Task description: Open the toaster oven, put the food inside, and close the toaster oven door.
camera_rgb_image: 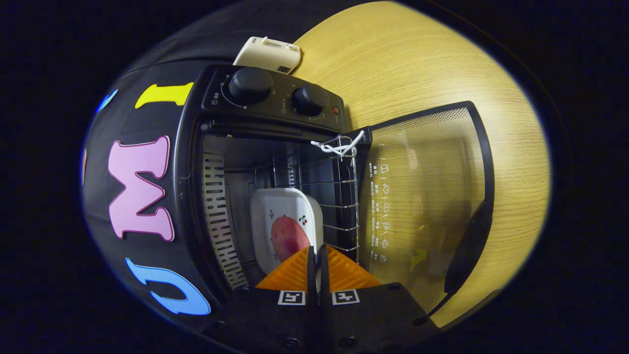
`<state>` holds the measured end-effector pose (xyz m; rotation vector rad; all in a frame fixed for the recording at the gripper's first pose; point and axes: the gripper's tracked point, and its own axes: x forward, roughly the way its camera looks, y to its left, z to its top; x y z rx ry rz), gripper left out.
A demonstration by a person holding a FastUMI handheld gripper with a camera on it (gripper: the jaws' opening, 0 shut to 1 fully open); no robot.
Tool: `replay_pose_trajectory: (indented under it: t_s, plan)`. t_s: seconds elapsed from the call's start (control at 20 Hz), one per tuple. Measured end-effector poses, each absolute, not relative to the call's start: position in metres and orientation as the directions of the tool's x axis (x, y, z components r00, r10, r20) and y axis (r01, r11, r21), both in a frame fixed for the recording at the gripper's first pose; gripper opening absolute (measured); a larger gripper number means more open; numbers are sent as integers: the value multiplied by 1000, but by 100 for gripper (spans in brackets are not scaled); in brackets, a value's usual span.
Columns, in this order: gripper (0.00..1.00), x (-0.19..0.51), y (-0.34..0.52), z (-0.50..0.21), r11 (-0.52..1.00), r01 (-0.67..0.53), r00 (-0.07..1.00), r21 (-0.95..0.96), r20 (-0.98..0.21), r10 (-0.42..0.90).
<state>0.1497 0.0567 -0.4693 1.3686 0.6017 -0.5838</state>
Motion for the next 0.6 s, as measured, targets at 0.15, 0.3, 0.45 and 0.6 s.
replay_pose_trajectory:
  t_s: [0.15, 0.3, 0.45, 0.6]
  plan:
    - [9, 148, 54, -470, 121, 687, 723, 717, -690, -20]
    - [11, 151, 56, -464, 111, 654, 751, 749, -659, 23]
    - [45, 140, 59, -452, 128, 631, 766, 765, -641, 53]
    - [93, 123, 63, -434, 209, 589, 780, 780, -617, 106]
